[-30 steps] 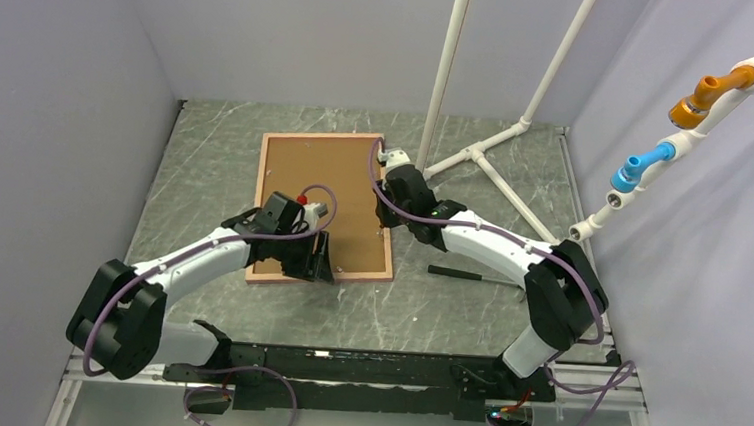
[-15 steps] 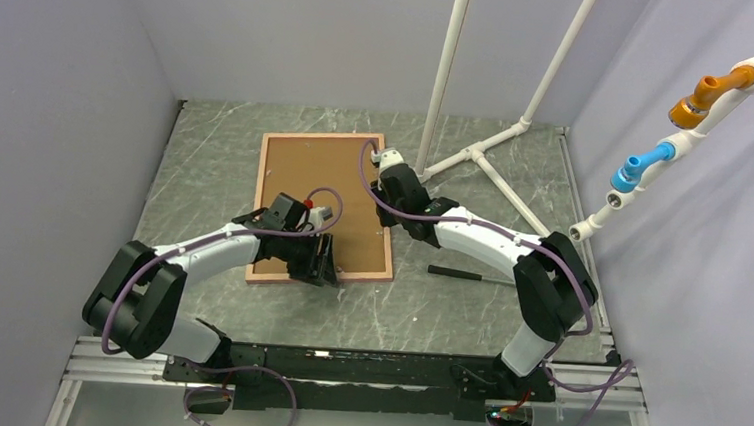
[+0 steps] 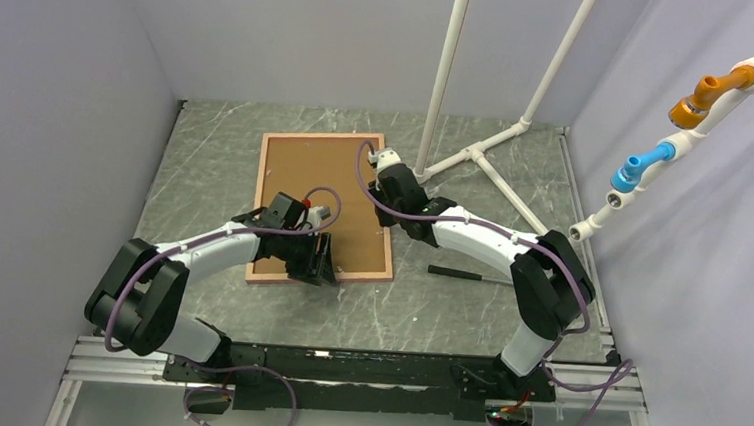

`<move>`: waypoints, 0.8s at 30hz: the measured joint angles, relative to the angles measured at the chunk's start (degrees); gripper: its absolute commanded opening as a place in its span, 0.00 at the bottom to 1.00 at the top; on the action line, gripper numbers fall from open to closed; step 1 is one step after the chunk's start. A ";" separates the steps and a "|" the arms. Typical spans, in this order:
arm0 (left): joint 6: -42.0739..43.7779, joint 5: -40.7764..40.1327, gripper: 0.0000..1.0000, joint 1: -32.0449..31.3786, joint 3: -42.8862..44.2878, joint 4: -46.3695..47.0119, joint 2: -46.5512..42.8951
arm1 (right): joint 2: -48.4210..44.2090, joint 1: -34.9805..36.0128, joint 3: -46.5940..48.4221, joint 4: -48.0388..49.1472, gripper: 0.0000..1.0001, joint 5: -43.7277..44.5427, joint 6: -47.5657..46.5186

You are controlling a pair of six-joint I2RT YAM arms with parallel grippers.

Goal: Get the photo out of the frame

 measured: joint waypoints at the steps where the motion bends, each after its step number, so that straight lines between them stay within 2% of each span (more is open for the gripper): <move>1: 0.00 0.00 0.57 0.00 0.00 0.00 0.00 | 0.00 0.00 0.00 0.00 0.00 0.02 0.00; 24: 0.00 -0.20 0.57 0.00 0.00 -0.07 0.63 | 0.35 -0.11 2.91 0.52 0.00 0.85 -1.53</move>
